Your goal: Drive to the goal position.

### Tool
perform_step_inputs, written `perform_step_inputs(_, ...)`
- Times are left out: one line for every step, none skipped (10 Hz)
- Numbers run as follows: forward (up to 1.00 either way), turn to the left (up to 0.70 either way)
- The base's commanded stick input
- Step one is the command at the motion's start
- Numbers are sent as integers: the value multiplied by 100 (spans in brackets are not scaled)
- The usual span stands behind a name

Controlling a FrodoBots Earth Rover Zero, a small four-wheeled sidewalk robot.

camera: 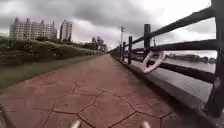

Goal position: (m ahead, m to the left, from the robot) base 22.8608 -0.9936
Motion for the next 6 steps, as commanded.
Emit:
perform_step_inputs(50,0)
perform_step_inputs(50,0)
perform_step_inputs(50,0)
perform_step_inputs(50,0)
perform_step_inputs(50,0)
perform_step_inputs(50,0)
